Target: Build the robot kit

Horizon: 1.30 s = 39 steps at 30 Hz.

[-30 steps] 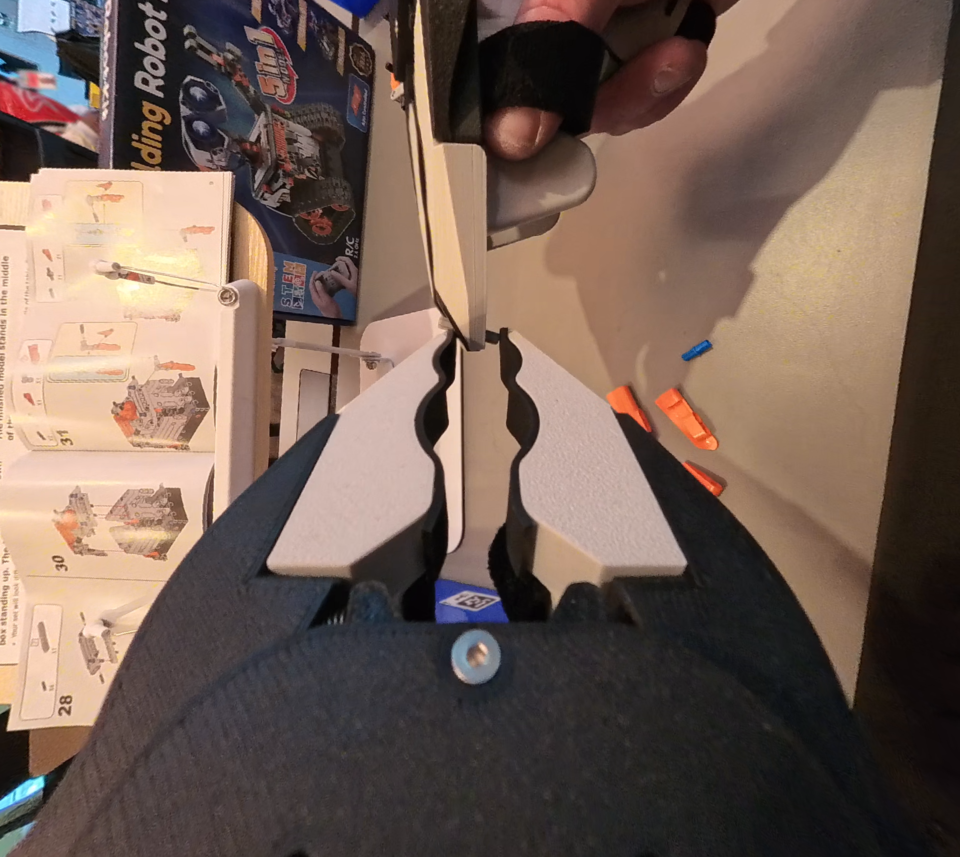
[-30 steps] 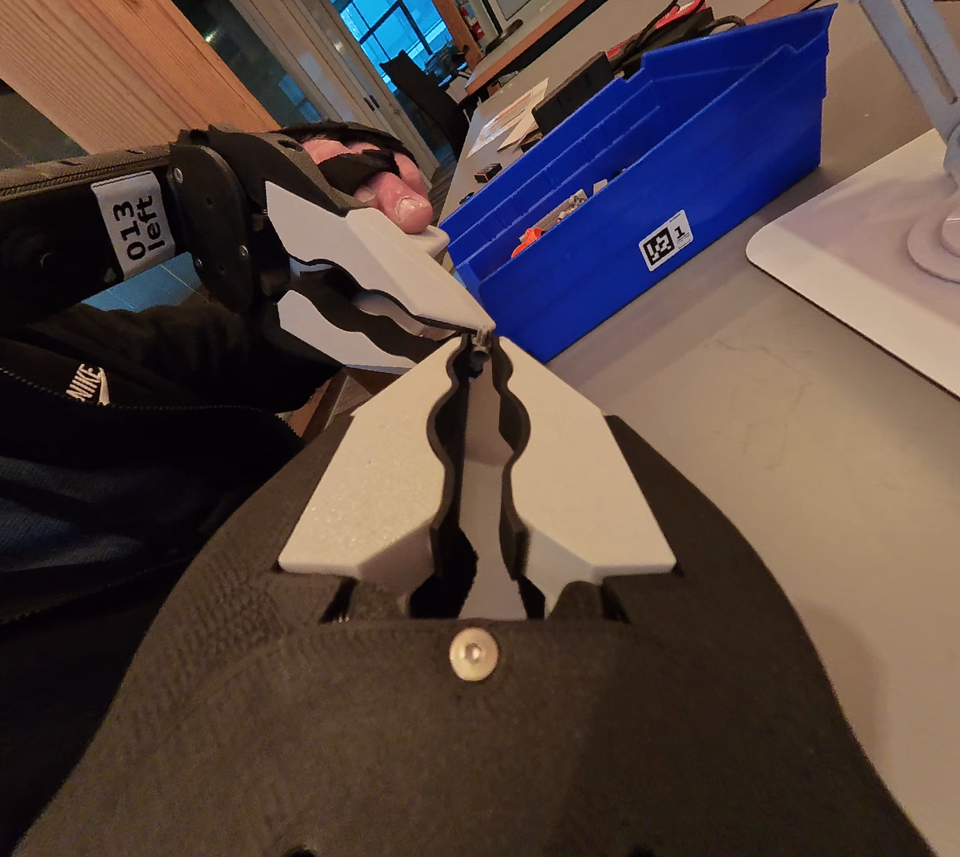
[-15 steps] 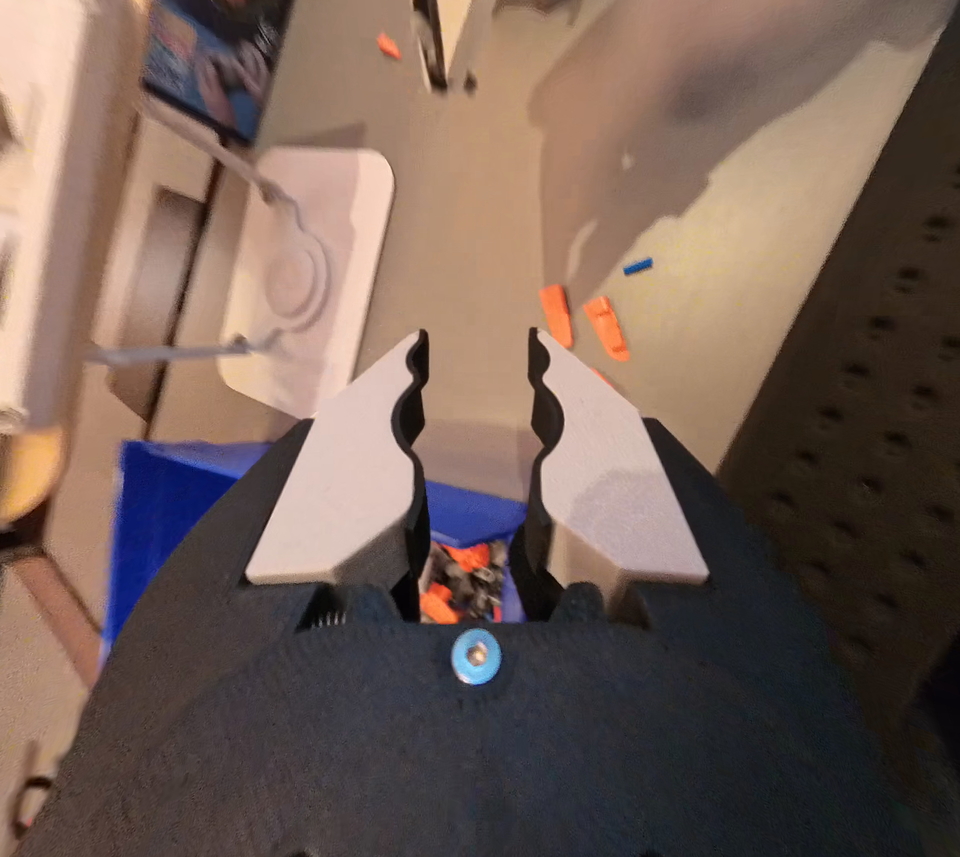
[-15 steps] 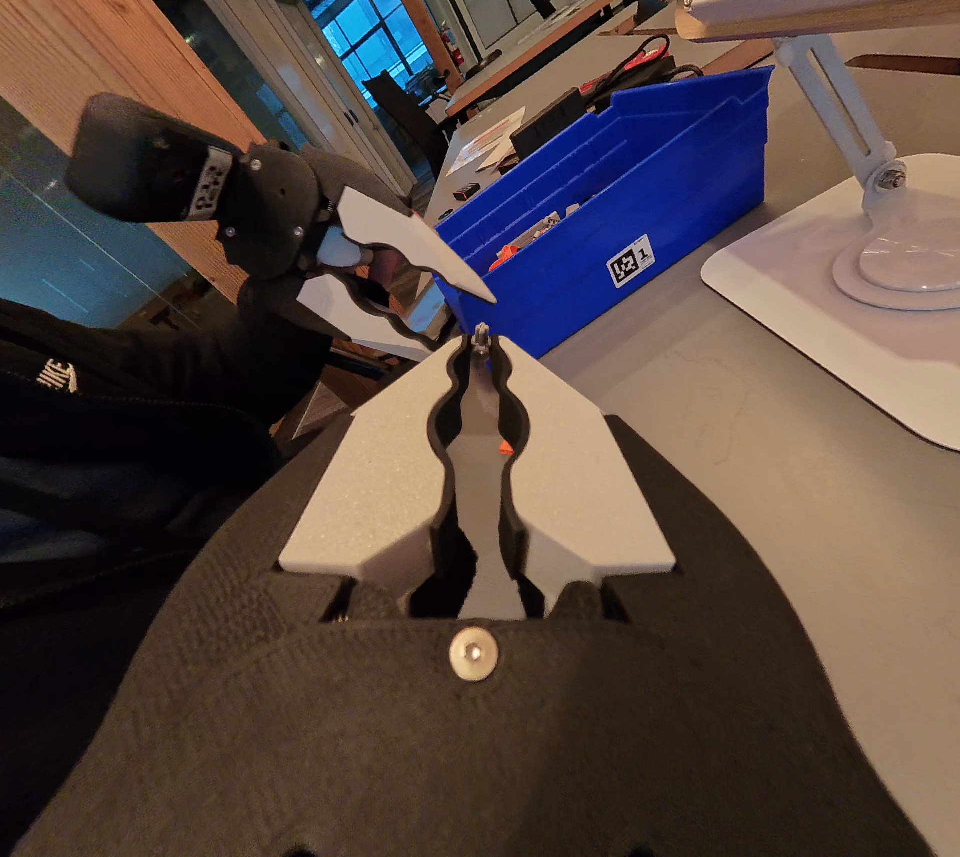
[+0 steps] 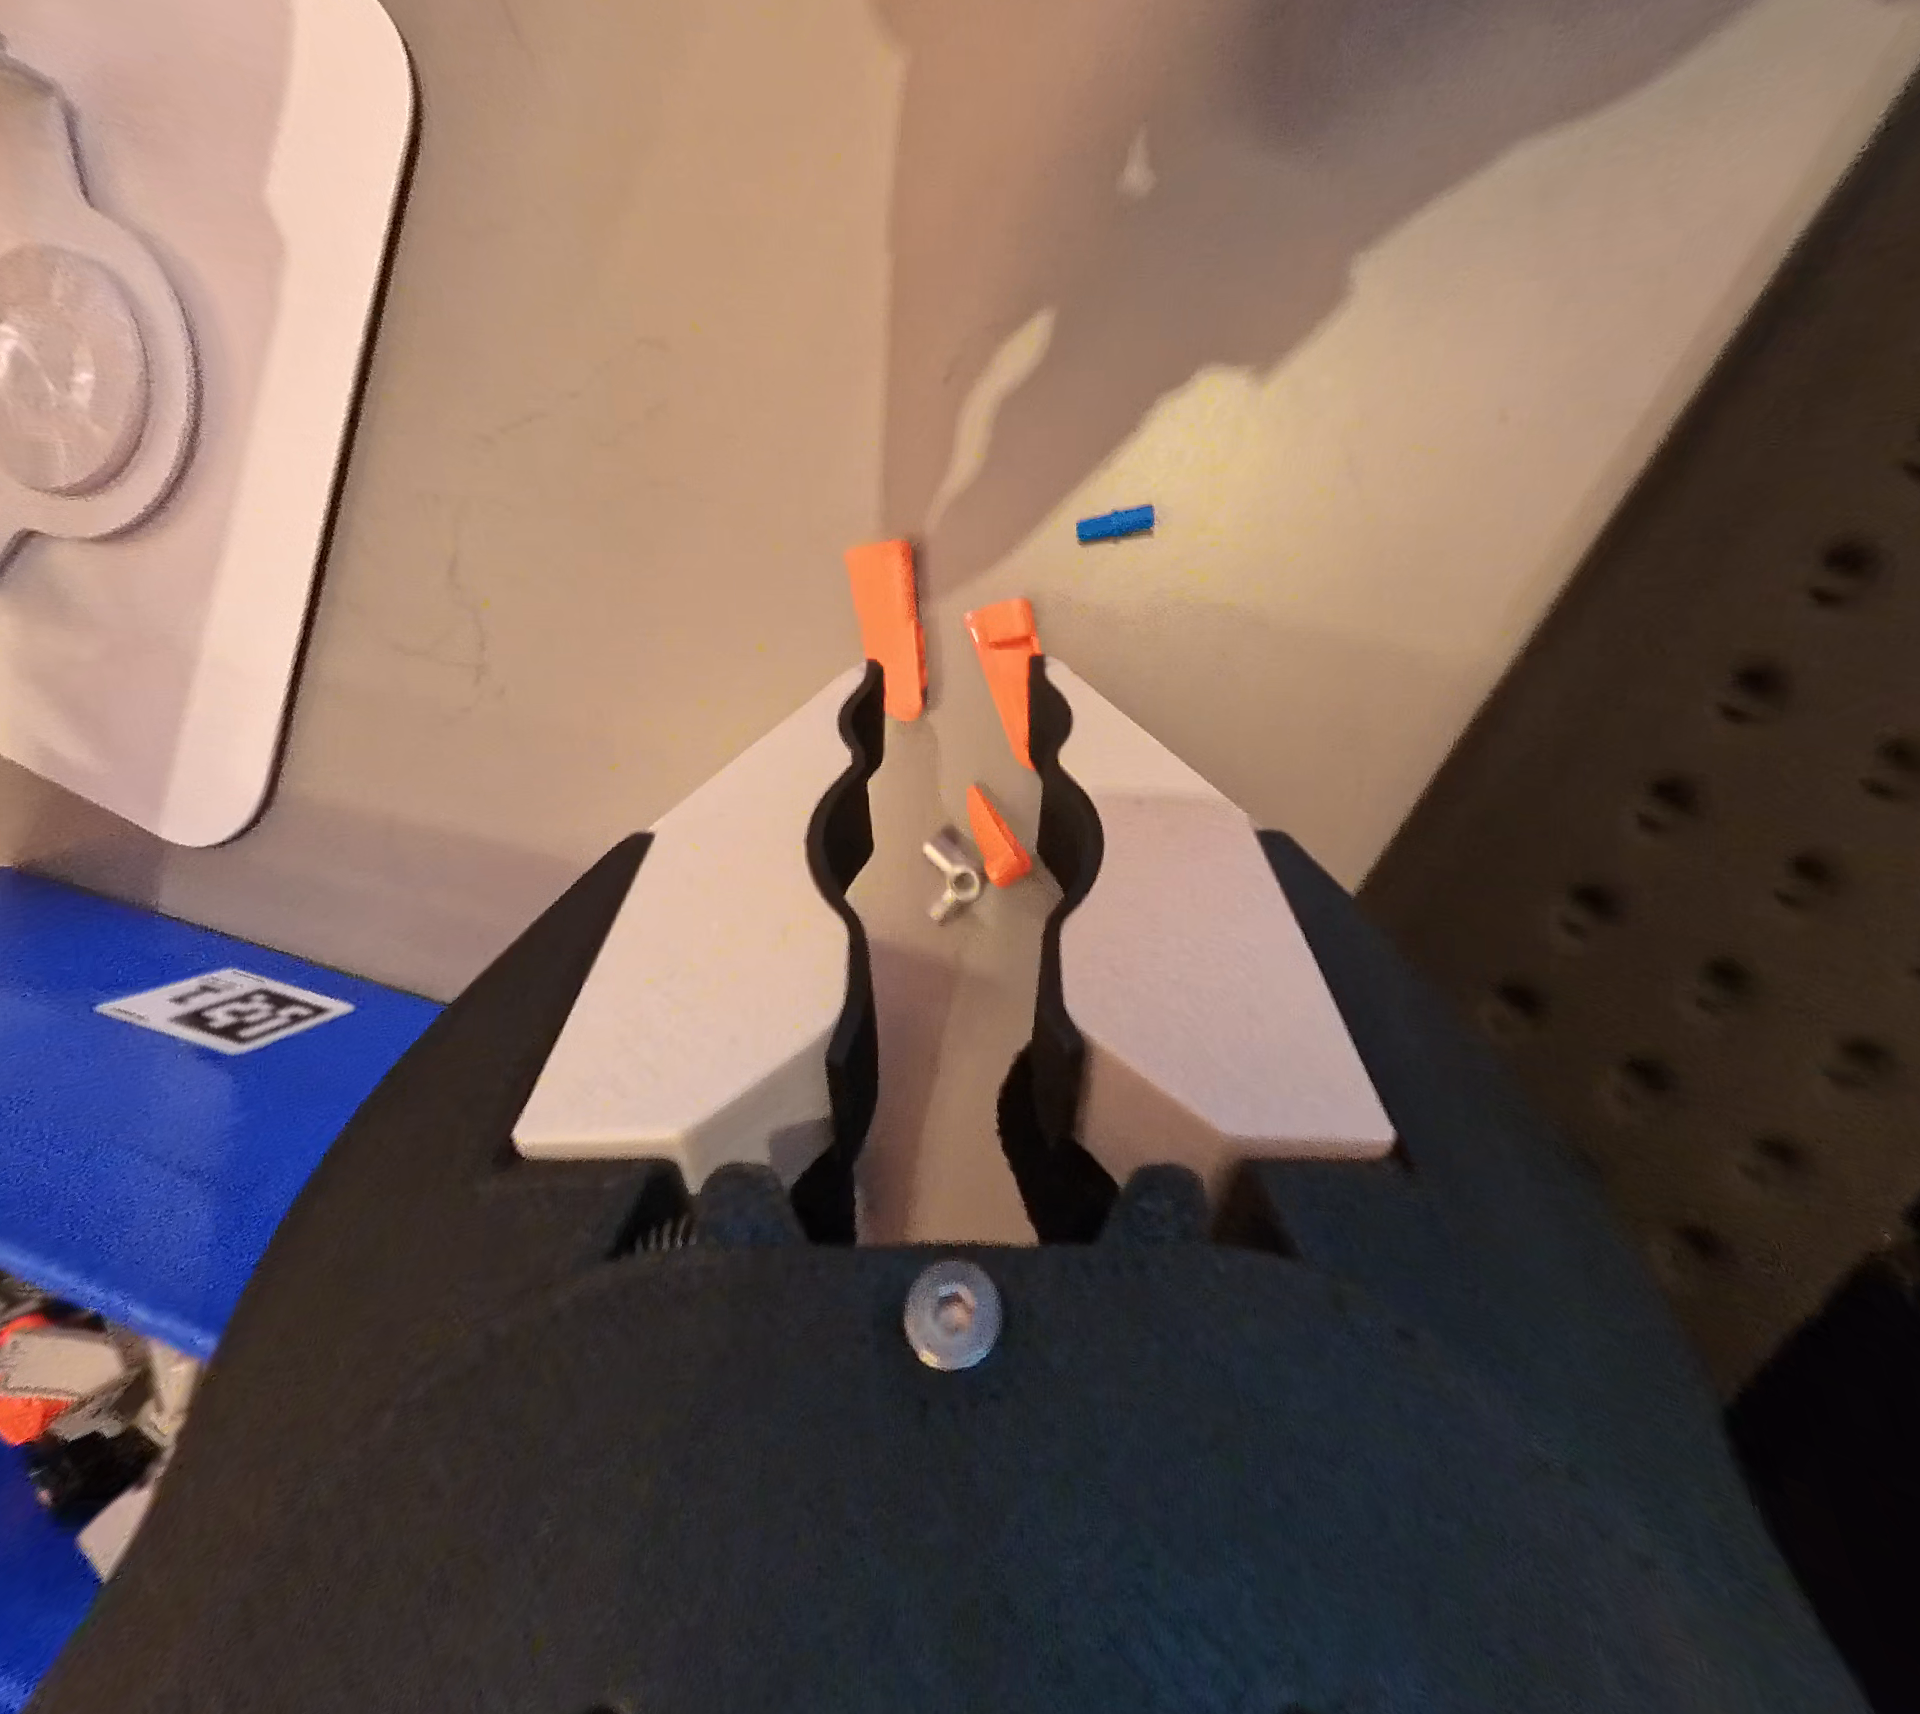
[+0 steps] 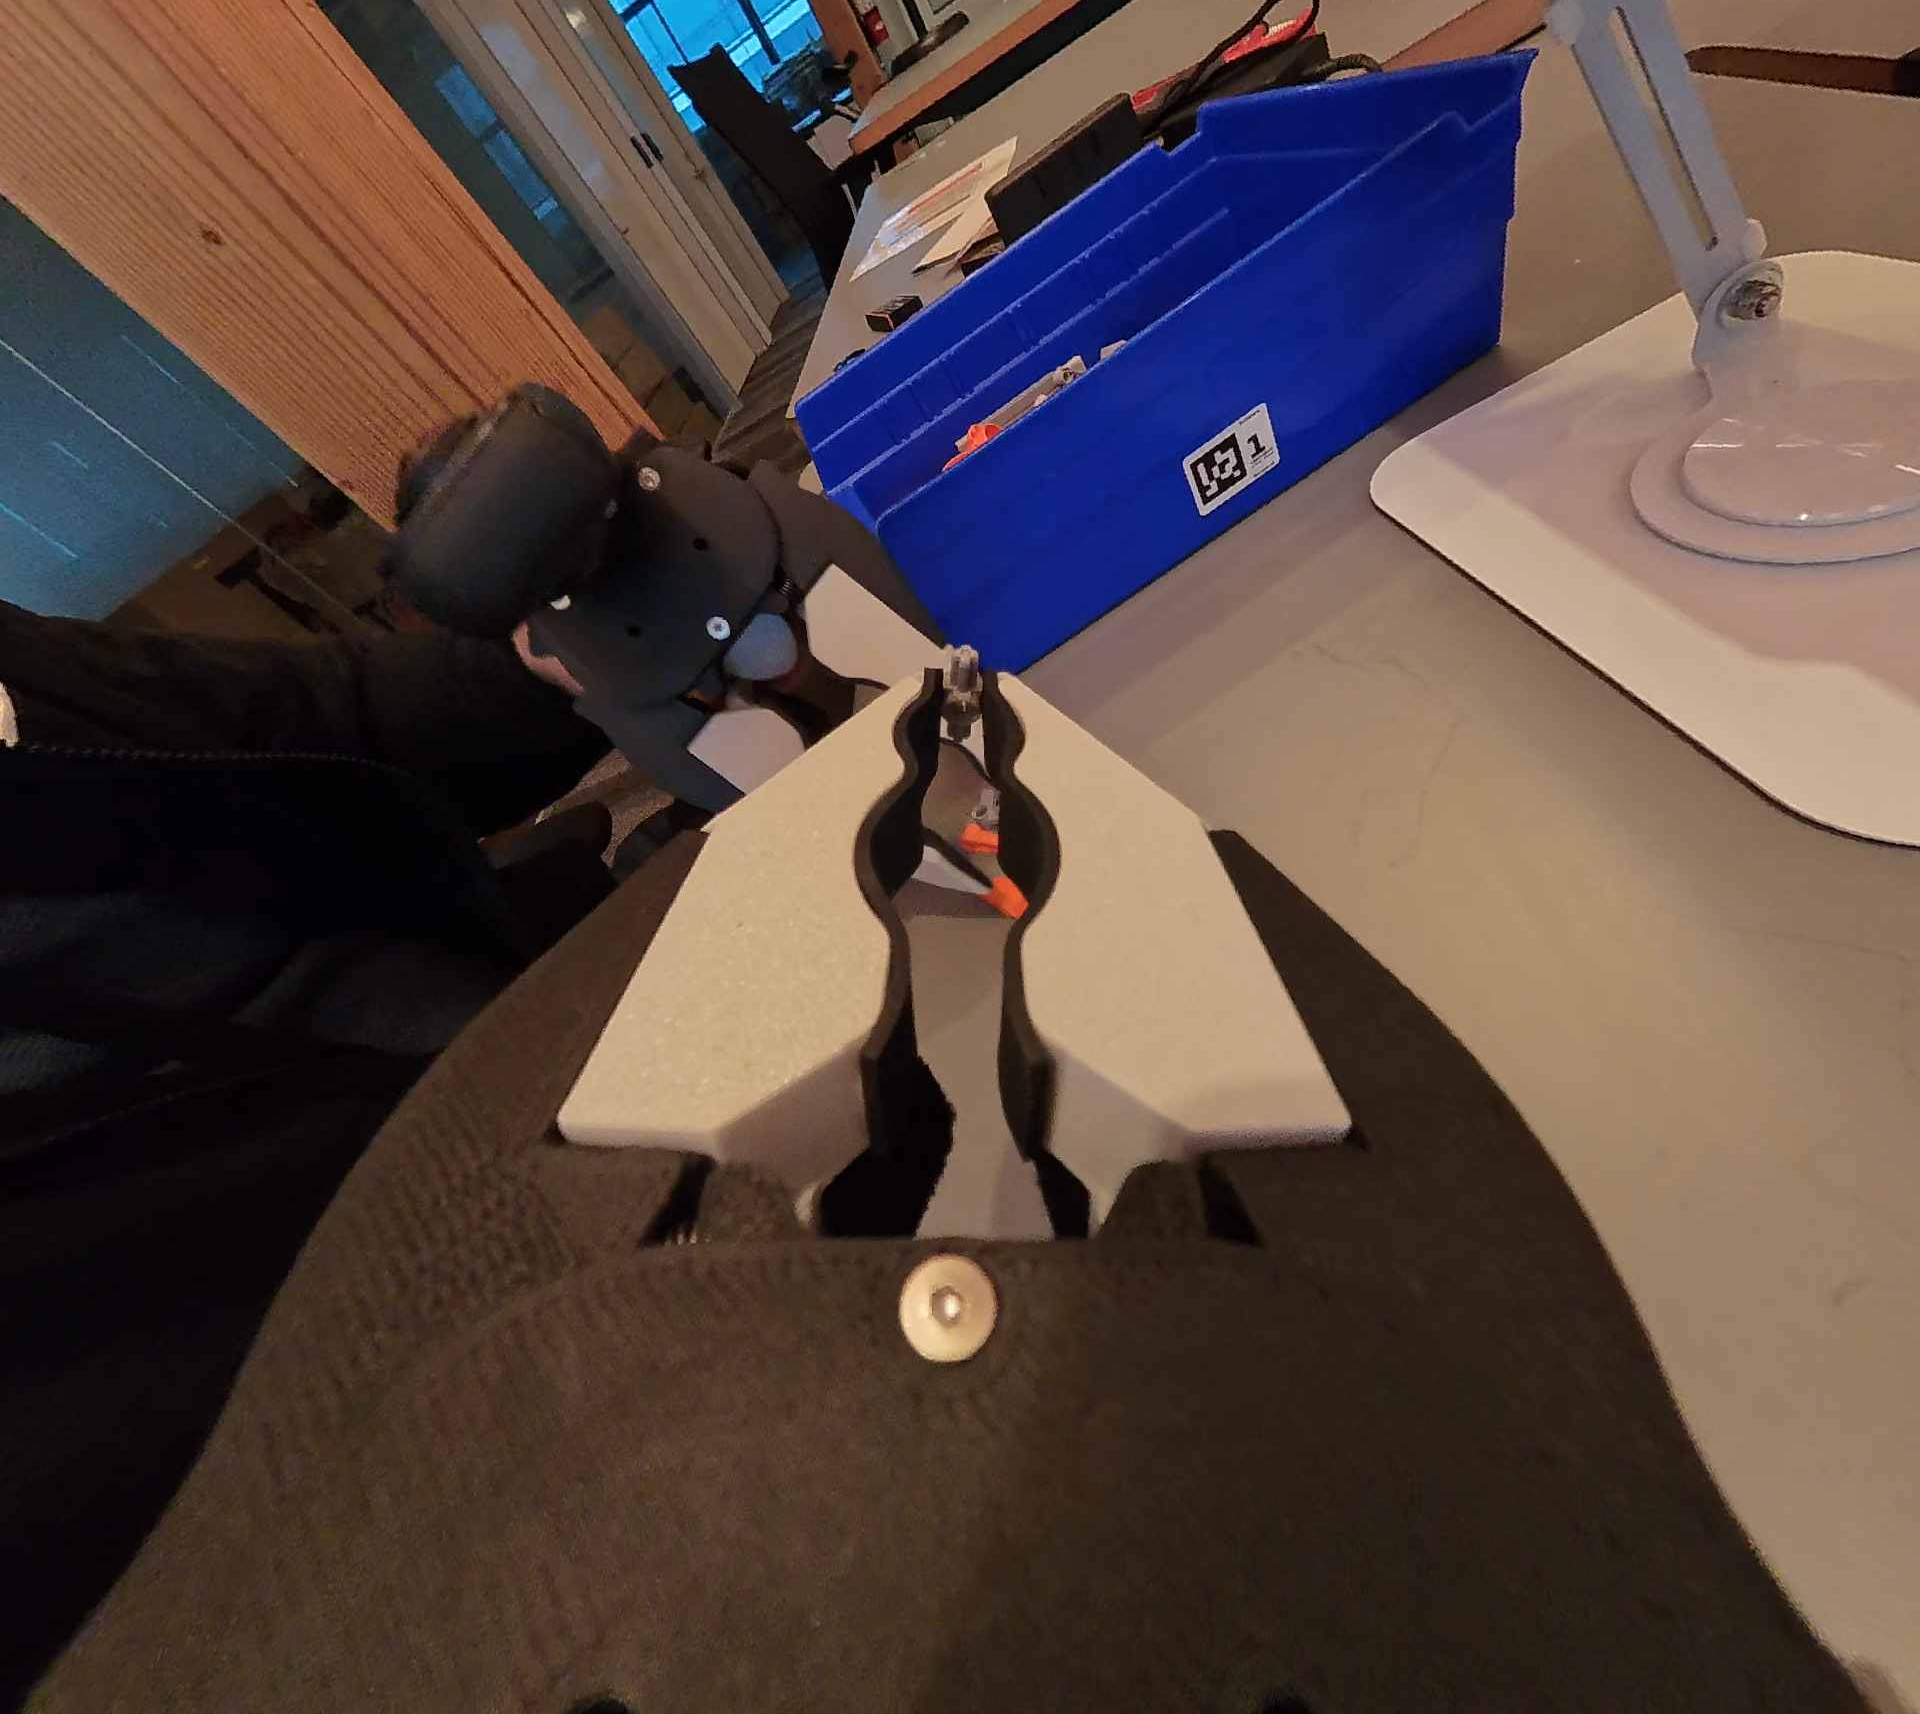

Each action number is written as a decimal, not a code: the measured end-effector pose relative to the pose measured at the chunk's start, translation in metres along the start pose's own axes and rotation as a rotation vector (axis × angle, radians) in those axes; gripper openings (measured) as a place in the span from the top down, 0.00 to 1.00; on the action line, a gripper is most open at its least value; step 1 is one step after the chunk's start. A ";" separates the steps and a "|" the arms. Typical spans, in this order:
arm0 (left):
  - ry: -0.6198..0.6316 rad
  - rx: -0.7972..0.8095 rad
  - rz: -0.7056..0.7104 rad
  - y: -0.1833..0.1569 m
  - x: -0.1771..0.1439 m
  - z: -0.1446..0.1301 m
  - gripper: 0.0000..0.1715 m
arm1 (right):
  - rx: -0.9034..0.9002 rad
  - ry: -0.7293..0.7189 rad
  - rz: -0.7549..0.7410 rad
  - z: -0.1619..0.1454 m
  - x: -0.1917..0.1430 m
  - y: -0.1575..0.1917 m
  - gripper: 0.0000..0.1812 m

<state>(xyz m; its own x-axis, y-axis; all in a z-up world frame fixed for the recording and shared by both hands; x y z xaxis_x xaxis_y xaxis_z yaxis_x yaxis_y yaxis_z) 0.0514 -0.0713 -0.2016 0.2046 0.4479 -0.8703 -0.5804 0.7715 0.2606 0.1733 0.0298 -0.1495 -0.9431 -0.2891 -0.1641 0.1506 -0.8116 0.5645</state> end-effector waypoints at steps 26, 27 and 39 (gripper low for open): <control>-0.149 -0.046 0.118 0.012 0.017 0.002 1.00 | 0.001 -0.015 -0.011 -0.001 -0.006 -0.003 0.98; -0.160 -0.054 0.116 0.012 0.015 0.002 1.00 | 0.001 -0.018 -0.010 -0.001 -0.007 -0.003 0.98; -0.688 -0.429 -0.216 0.027 -0.027 0.009 1.00 | 0.017 -0.075 0.023 0.006 -0.014 0.002 0.98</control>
Point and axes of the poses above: each gripper's, where its closed fingertips meet, x out along the fingers, z out of its top, y = z × x across the jaws, the point moved 8 cm from there along -x, back along the fingers, and after that the axes turned 6 degrees about x, right-handed, at the moved point
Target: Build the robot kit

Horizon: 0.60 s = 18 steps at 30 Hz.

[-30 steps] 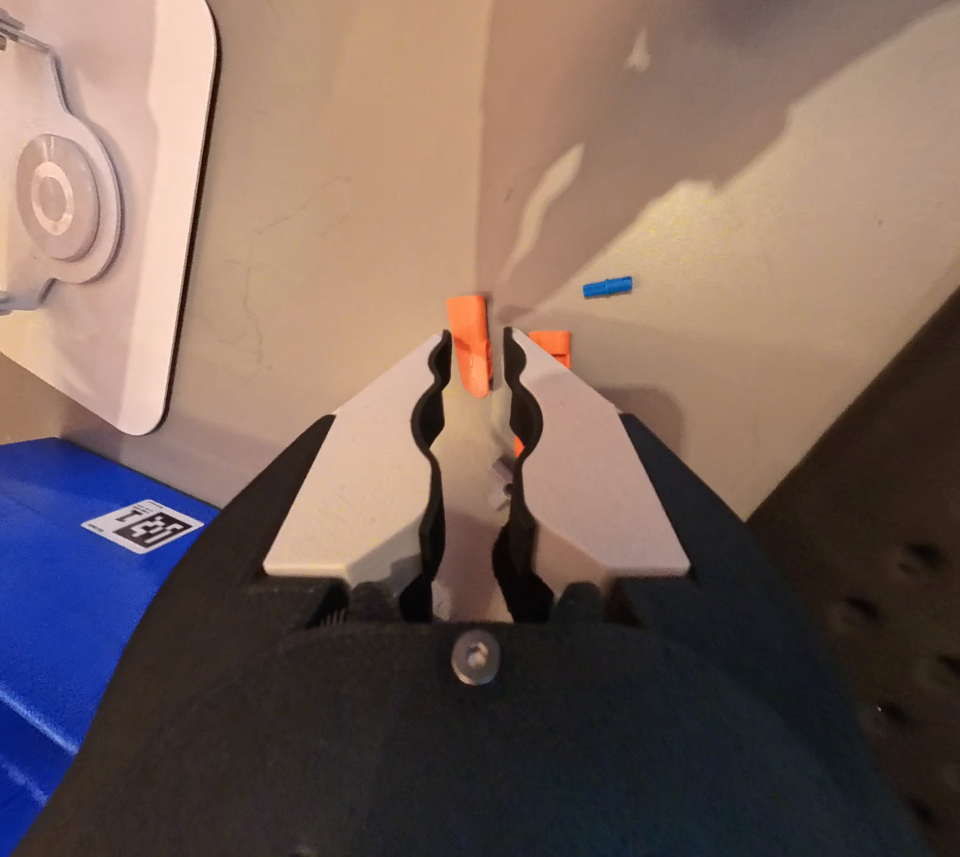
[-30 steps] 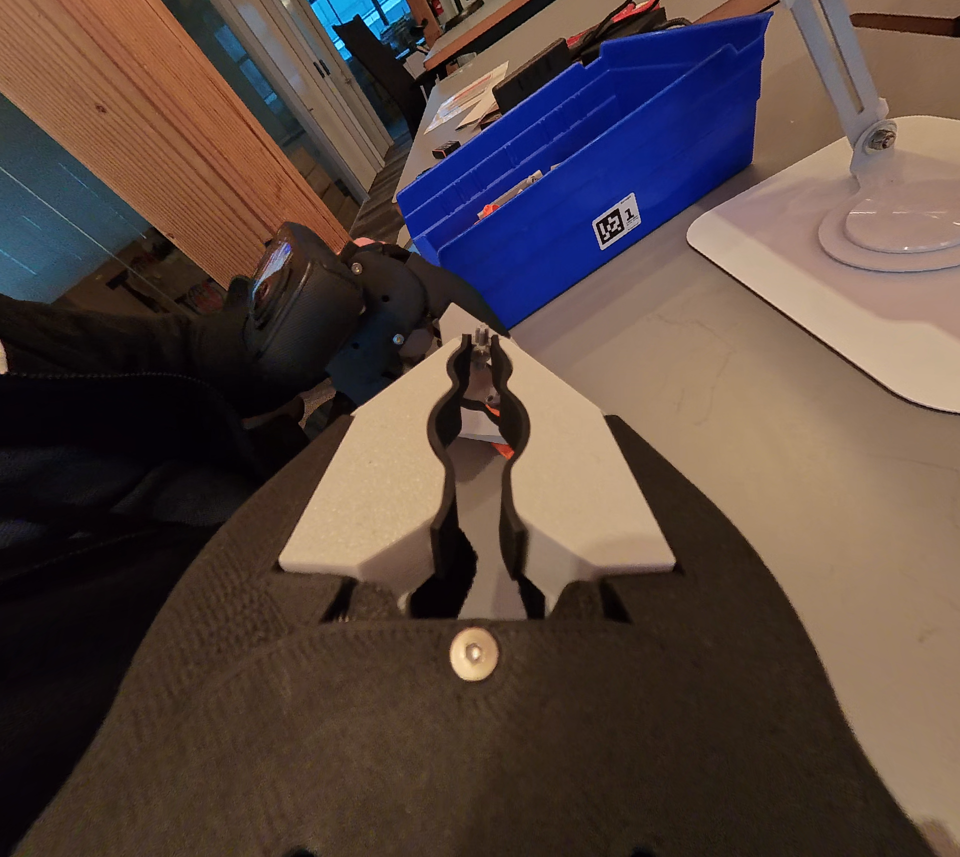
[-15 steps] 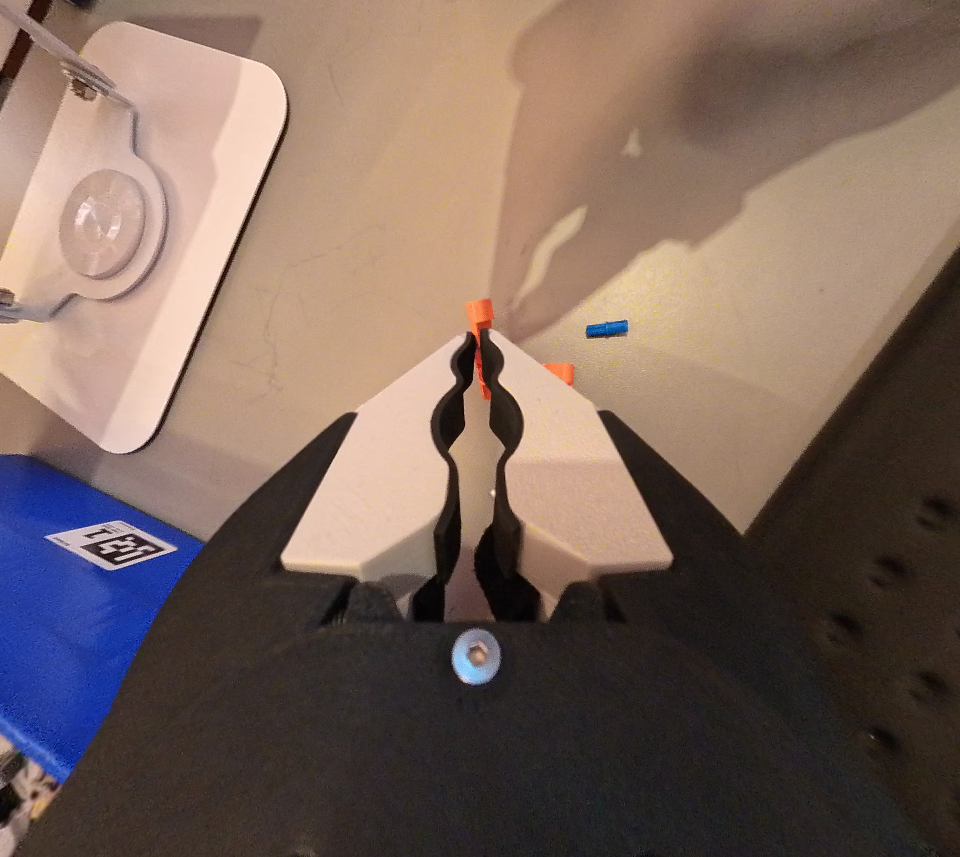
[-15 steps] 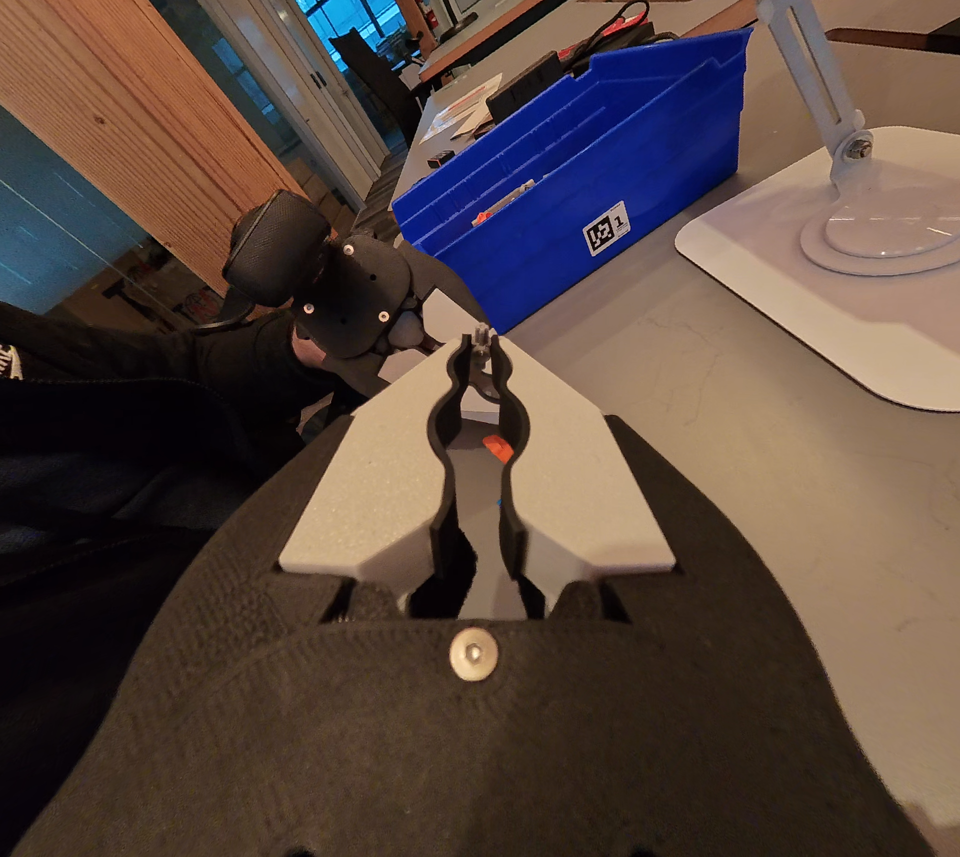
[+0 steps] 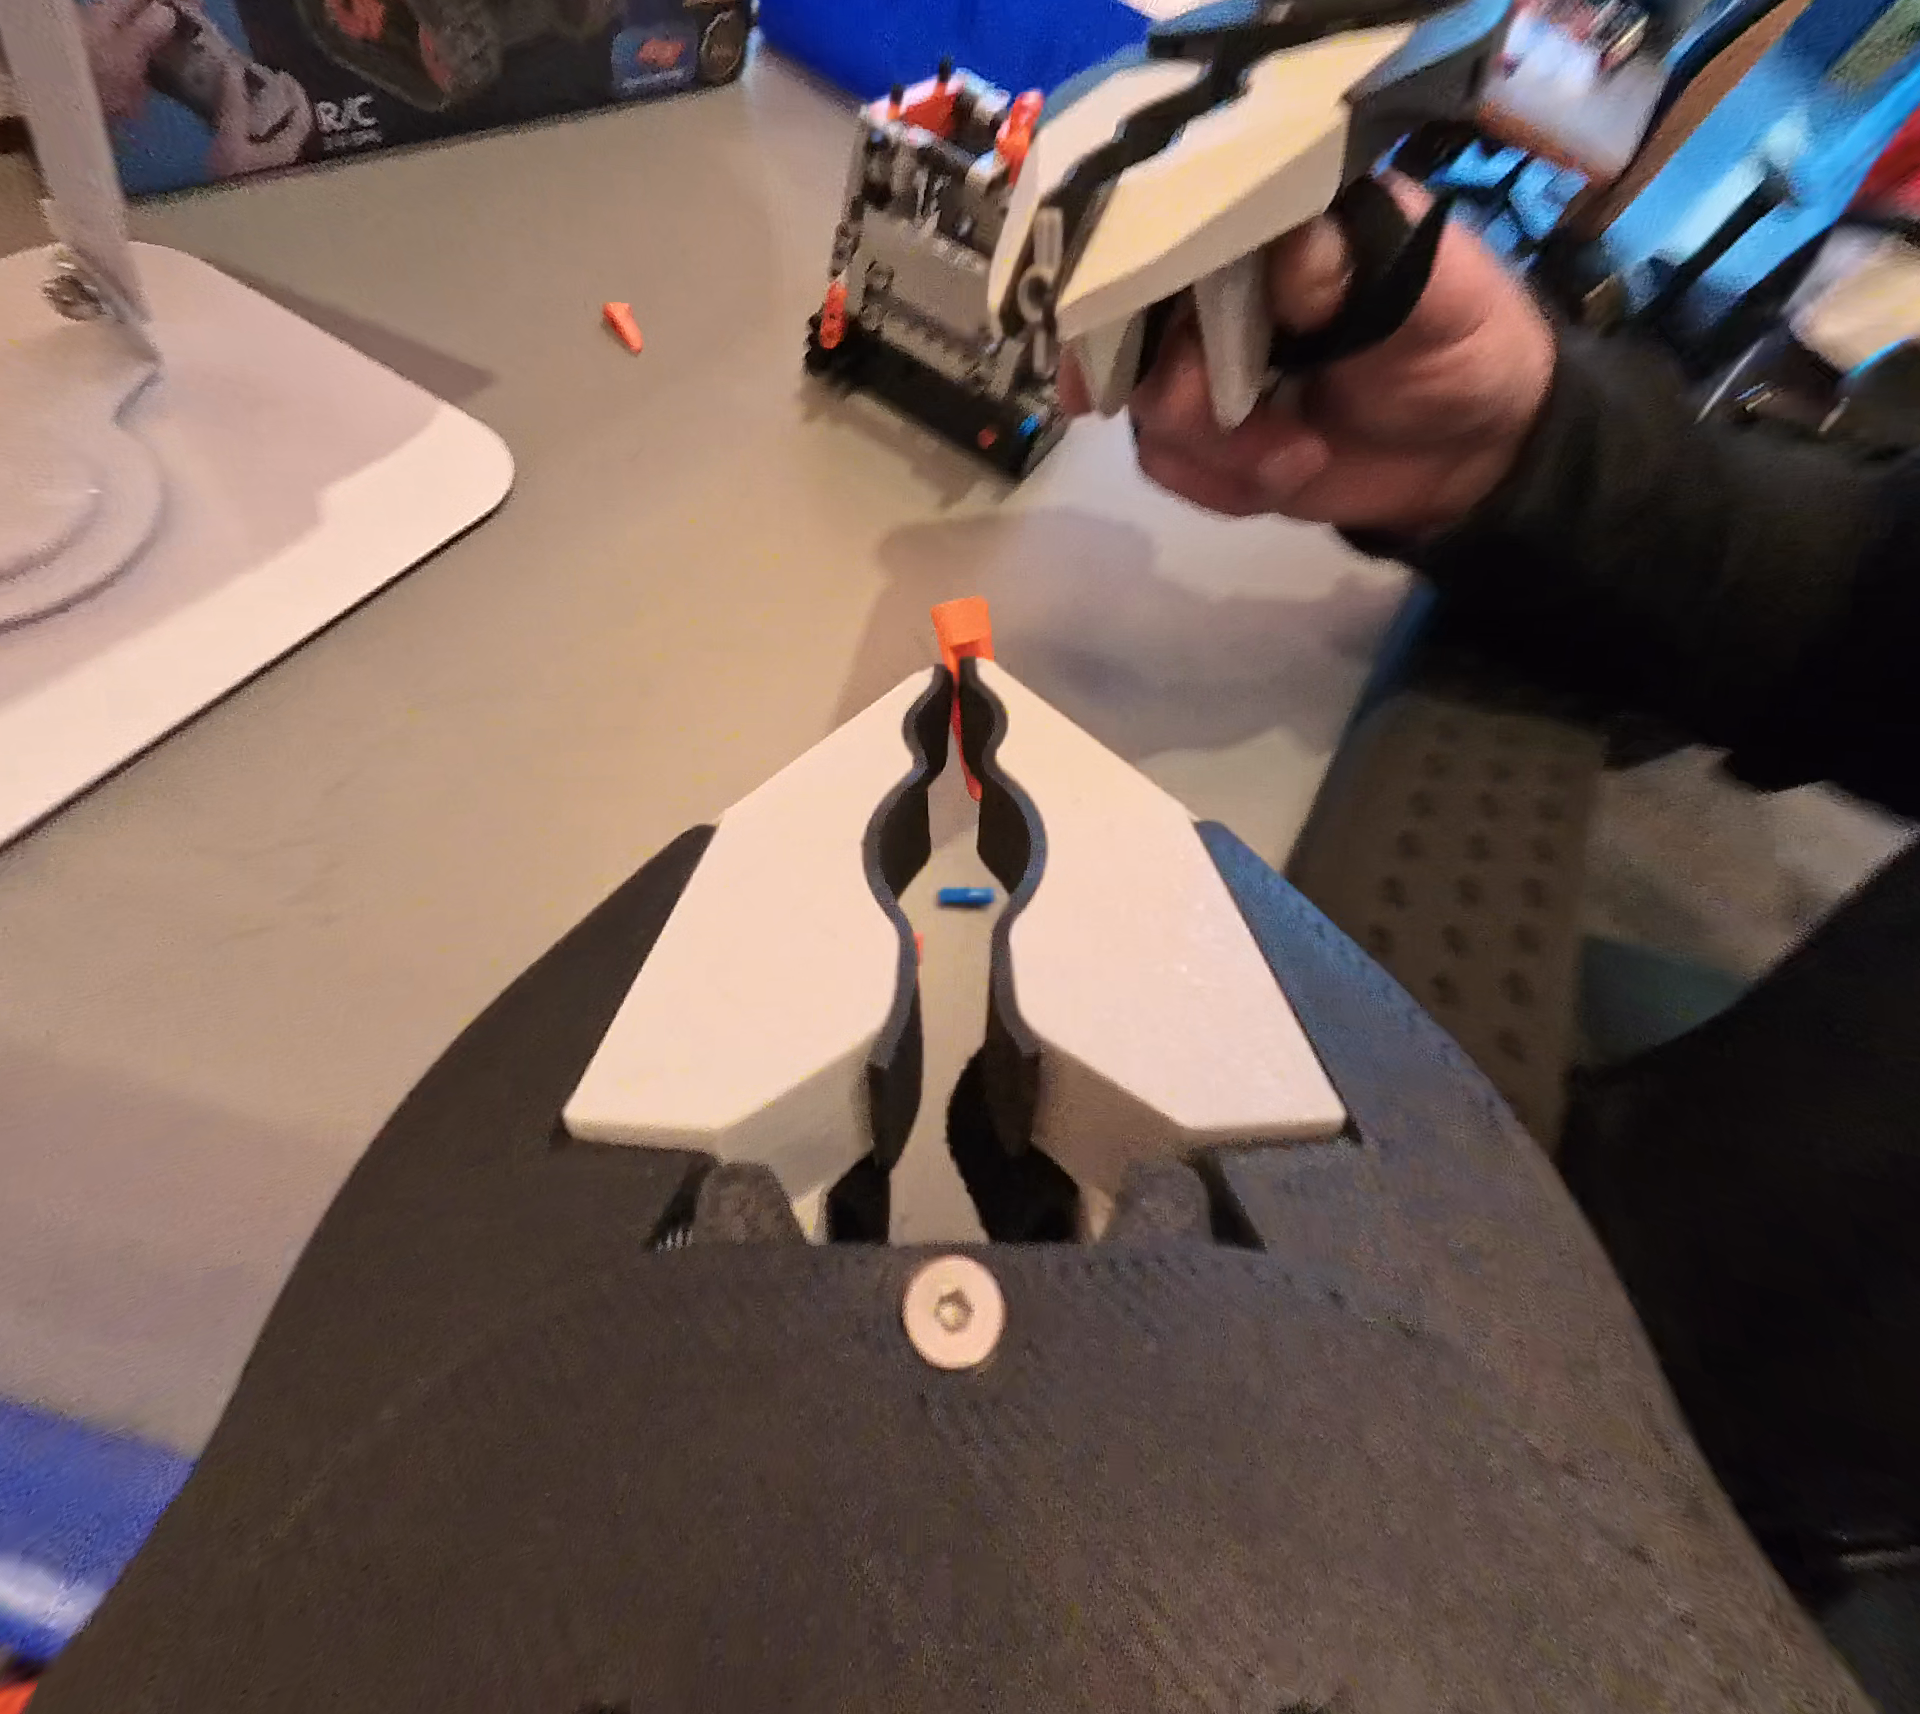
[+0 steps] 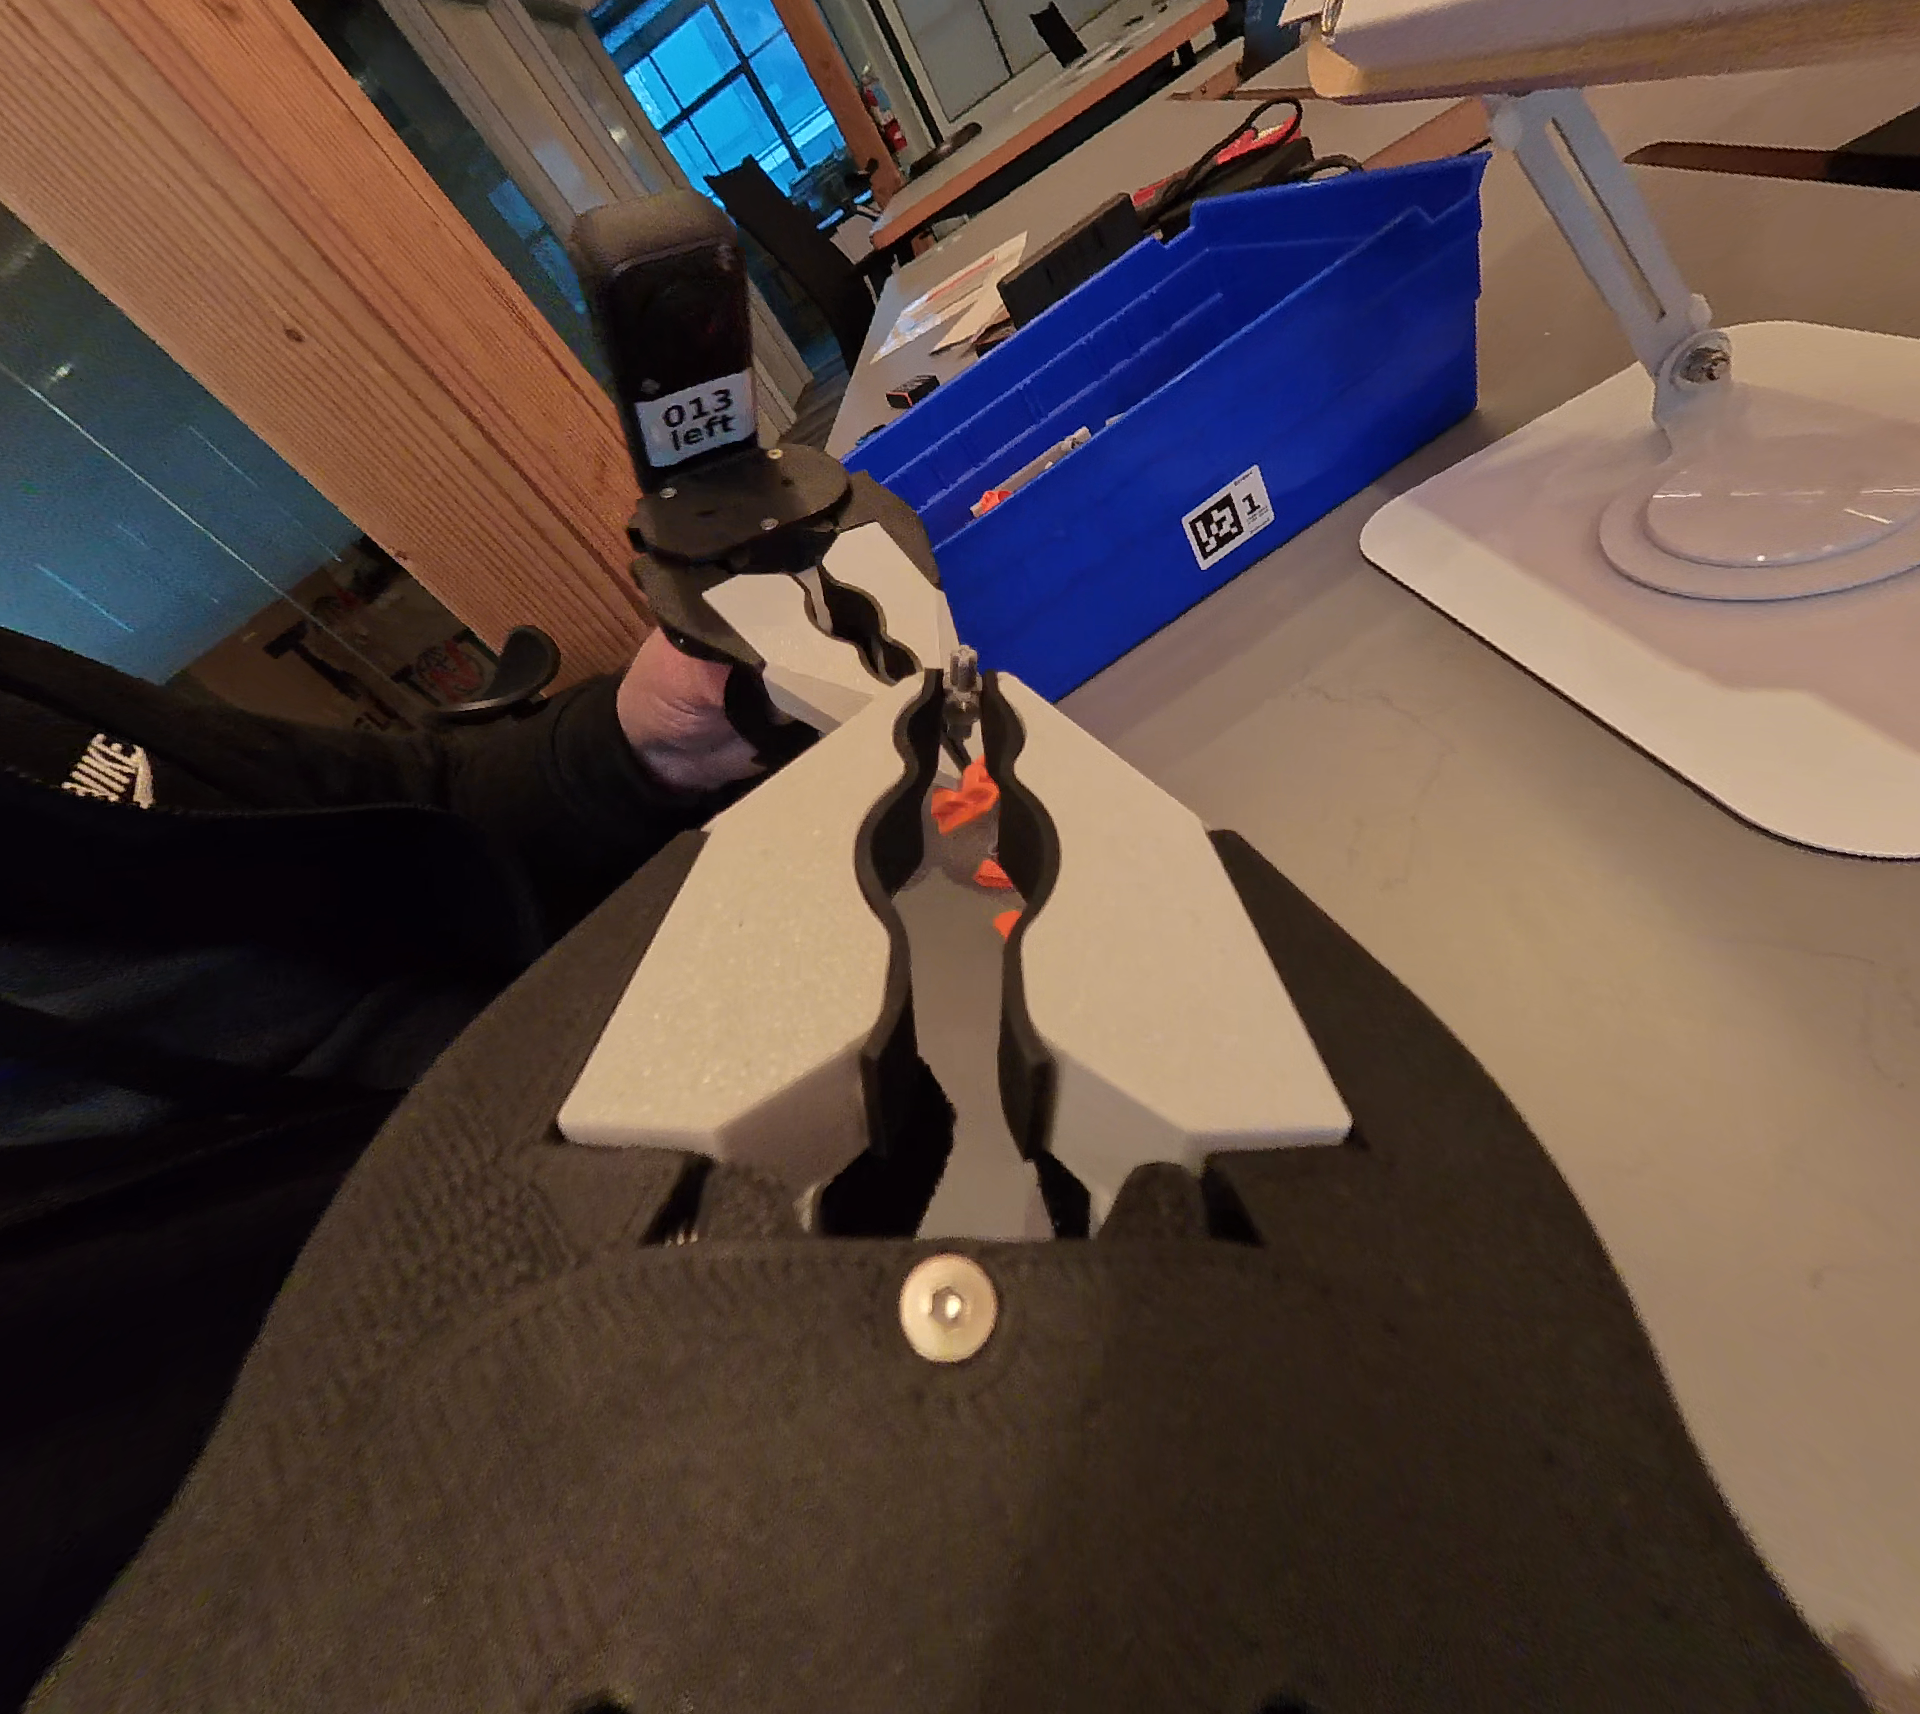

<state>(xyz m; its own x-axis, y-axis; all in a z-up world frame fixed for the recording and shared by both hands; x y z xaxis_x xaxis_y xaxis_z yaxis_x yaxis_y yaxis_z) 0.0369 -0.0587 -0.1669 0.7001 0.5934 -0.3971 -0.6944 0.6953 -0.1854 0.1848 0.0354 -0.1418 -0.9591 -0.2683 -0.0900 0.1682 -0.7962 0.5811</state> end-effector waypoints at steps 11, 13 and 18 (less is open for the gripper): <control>-0.117 -0.102 -0.060 0.002 -0.007 0.006 1.00 | 0.034 -0.017 0.041 0.000 -0.002 0.001 0.98; -0.111 -0.090 -0.046 0.002 -0.006 0.007 1.00 | 0.038 -0.017 0.044 -0.001 -0.001 0.001 0.98; -0.052 -0.027 0.039 0.001 -0.004 0.008 1.00 | 0.041 -0.011 0.039 -0.002 0.000 -0.001 0.98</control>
<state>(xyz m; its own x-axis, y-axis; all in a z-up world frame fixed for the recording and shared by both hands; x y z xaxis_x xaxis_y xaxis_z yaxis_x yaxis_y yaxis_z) 0.0348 -0.0577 -0.1585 0.6799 0.6403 -0.3574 -0.7249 0.6605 -0.1955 0.1852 0.0350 -0.1437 -0.9545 -0.2926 -0.0580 0.1963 -0.7624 0.6166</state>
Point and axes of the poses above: each gripper's, where its closed fingertips meet, x out along the fingers, z out of its top, y = z × x across the jaws, the point moved 8 cm from there along -x, back along the fingers, and after that the axes turned 6 degrees about x, right-handed, at the moved point
